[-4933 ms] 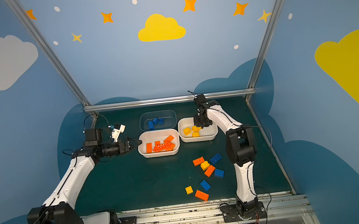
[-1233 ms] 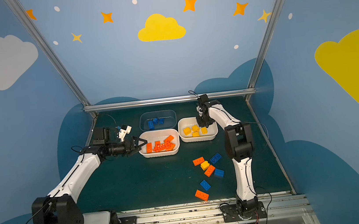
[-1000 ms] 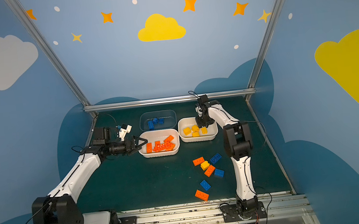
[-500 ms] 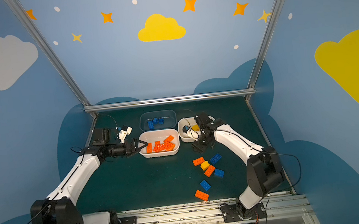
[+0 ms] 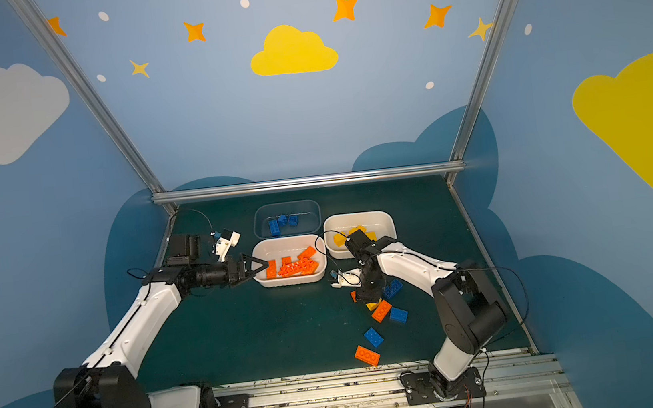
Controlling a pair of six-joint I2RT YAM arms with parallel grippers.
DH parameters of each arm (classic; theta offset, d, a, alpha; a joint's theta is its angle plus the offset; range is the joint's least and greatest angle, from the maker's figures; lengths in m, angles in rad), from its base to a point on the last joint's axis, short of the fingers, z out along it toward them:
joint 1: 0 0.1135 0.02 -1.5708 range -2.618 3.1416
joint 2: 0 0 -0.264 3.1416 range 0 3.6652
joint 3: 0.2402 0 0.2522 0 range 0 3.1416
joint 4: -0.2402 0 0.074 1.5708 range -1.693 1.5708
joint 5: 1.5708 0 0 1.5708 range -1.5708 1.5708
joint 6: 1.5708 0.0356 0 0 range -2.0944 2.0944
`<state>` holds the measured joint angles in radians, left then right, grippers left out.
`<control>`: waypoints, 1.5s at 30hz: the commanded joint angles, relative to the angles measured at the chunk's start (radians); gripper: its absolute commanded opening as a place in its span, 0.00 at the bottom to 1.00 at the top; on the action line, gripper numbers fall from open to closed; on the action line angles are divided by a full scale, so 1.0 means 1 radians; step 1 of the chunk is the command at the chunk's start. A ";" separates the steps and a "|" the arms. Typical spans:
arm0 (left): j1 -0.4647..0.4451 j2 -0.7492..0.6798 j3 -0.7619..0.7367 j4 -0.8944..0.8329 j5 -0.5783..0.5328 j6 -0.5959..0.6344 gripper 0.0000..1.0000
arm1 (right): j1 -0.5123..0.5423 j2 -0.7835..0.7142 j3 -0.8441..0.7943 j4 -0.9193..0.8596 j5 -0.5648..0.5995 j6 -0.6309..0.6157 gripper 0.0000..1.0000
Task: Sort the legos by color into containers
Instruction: 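Lower the right gripper to an orange 2x4 brick and grasp it, then carry the orange brick into the orange-brick bin and release it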
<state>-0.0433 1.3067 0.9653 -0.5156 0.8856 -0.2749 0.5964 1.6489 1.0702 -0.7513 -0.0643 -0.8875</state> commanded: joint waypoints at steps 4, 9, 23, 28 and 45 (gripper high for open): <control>0.010 -0.021 -0.014 -0.023 0.010 0.029 1.00 | 0.023 0.069 0.031 0.042 0.022 -0.043 0.67; 0.011 -0.024 -0.020 -0.023 0.024 0.028 1.00 | 0.034 0.124 0.040 0.091 0.067 -0.057 0.64; 0.018 -0.078 -0.047 -0.046 0.035 0.017 1.00 | 0.022 0.180 0.117 0.061 0.060 0.001 0.23; 0.030 -0.107 -0.046 -0.064 0.035 0.013 1.00 | 0.023 0.095 0.172 0.035 0.049 0.102 0.20; 0.118 -0.133 -0.023 -0.070 0.066 0.015 1.00 | 0.083 0.412 0.781 -0.006 -0.112 0.228 0.21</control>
<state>0.0612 1.1866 0.9257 -0.5575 0.9241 -0.2787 0.6621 1.9724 1.7813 -0.7113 -0.1646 -0.6876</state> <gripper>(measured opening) 0.997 0.327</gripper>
